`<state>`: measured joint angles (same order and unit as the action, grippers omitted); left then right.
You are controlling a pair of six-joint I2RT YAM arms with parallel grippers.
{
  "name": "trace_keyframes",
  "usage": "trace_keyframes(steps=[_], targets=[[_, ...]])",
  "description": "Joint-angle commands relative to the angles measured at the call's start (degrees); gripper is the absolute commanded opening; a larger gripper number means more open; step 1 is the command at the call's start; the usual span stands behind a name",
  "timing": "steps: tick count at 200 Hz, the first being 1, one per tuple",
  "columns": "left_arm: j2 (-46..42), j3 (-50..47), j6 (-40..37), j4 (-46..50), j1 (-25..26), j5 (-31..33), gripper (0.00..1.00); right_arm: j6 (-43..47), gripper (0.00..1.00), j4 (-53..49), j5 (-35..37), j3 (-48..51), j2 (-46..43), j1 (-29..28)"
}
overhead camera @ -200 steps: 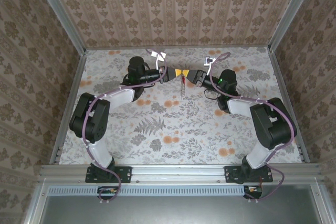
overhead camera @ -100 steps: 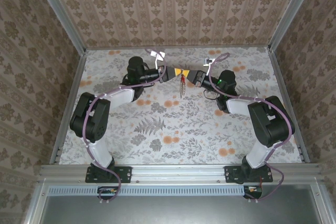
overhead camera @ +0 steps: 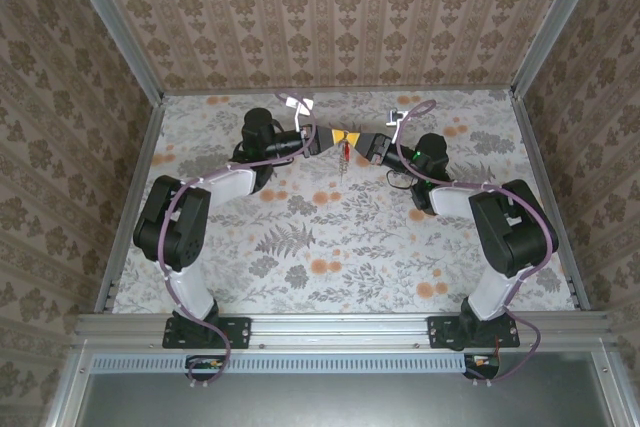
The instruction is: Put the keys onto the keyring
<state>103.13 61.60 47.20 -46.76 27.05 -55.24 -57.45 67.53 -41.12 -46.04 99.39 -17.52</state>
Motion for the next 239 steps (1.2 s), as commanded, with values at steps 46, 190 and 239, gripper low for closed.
trace_keyframes(steps=[46, 190, 239], targets=[[-0.03, -0.32, 0.69, -2.42, -2.81, 0.21, 0.07, 2.53, 0.0, -0.15, -1.83, -1.83, 0.07, 0.27], [-2.88, 10.42, -24.0, 32.09, -8.24, -7.57, 0.37, 22.6, 0.0, -29.95, -15.58, -14.63, 0.8, 1.59], [-0.48, 13.37, -27.91, 38.13, -8.16, -13.3, 0.38, 27.22, 0.0, -39.4, -21.6, -20.86, 3.65, 1.65]])
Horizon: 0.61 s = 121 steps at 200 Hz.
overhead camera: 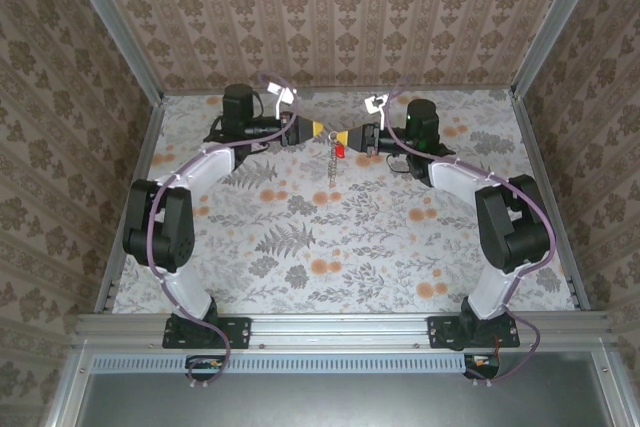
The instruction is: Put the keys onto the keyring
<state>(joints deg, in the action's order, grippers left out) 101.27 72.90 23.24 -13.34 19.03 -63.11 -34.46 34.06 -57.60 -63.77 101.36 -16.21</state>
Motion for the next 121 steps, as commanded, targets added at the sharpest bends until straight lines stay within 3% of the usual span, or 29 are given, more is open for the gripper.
trace_keyframes(steps=[1, 51, 121], targets=[[1.38, 2.11, -3.98, 4.72, -0.13, -5.48, 0.39, 4.27, 0.0, -6.02, -5.13, -3.17, 1.71, 0.32], [1.8, 3.63, -8.15, 9.92, 1.13, -6.68, 0.39, 4.53, 0.0, -6.94, -5.41, -4.26, 2.79, 0.44], [4.19, 5.22, -8.04, 10.24, 1.89, -6.16, 0.38, 4.01, 0.0, -5.86, -5.68, -3.47, 2.63, 0.55]])
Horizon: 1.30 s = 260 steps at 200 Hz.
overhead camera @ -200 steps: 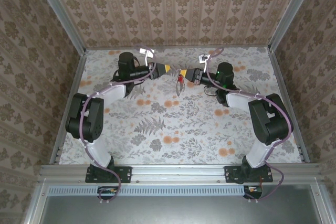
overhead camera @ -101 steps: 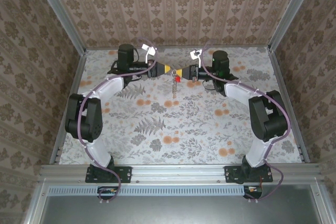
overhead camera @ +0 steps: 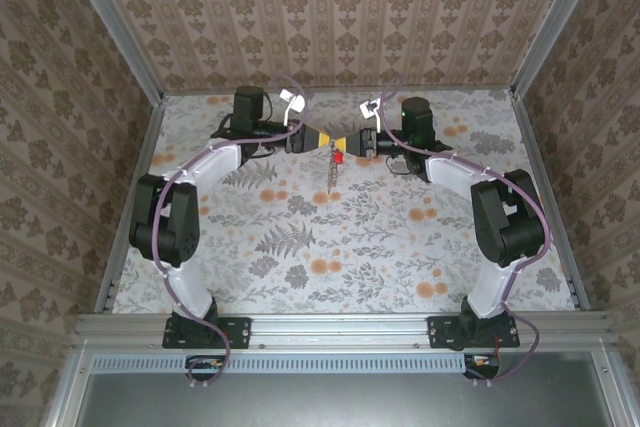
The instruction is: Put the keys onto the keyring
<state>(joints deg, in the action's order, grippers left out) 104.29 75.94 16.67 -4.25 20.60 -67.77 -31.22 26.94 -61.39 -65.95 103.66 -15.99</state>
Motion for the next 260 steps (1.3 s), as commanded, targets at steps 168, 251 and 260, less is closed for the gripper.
trace_keyframes(steps=[168, 251, 260], targets=[[1.54, 2.19, -1.98, 0.4, 2.16, -3.4, 0.09, -0.32, 0.0, 3.67, -1.55, 0.21, 0.87, 0.96], [-1.78, -3.9, 7.71, -14.42, 2.25, 2.37, 0.0, -6.39, 0.45, 14.26, 2.97, 8.78, -4.44, 3.67], [-2.11, -4.91, 9.8, -17.55, 2.25, 3.36, 0.0, -6.53, 0.46, 15.41, 3.58, 10.31, -5.02, 3.75]])
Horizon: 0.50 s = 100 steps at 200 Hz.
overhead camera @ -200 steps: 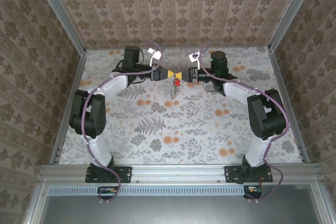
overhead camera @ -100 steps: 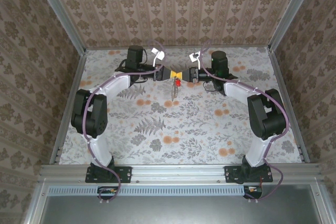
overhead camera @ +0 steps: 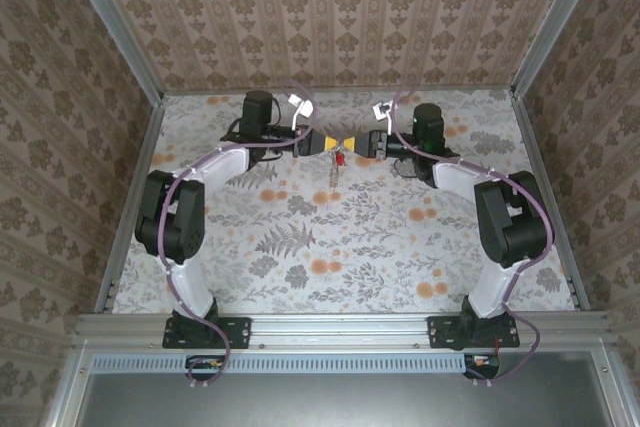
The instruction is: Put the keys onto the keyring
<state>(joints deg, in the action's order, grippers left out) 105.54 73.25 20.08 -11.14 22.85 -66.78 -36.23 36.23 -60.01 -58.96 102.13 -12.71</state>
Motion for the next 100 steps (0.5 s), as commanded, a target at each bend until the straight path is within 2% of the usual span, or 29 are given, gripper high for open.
trace_keyframes(steps=[1, 34, 100], targets=[[-3.38, -2.32, 6.47, -10.93, 0.0, 2.46, 0.0, -1.59, 0.46, 6.26, 2.28, 3.45, -3.55, 0.48], [-3.49, -4.09, 11.82, -18.17, 0.17, 2.88, 0.0, -1.41, 0.51, 10.69, 4.7, 8.33, -4.17, 0.41], [-3.58, -4.55, 13.94, -20.82, 0.8, 2.54, 0.0, 0.15, 0.57, 13.45, 9.59, 11.22, -4.35, -0.57]])
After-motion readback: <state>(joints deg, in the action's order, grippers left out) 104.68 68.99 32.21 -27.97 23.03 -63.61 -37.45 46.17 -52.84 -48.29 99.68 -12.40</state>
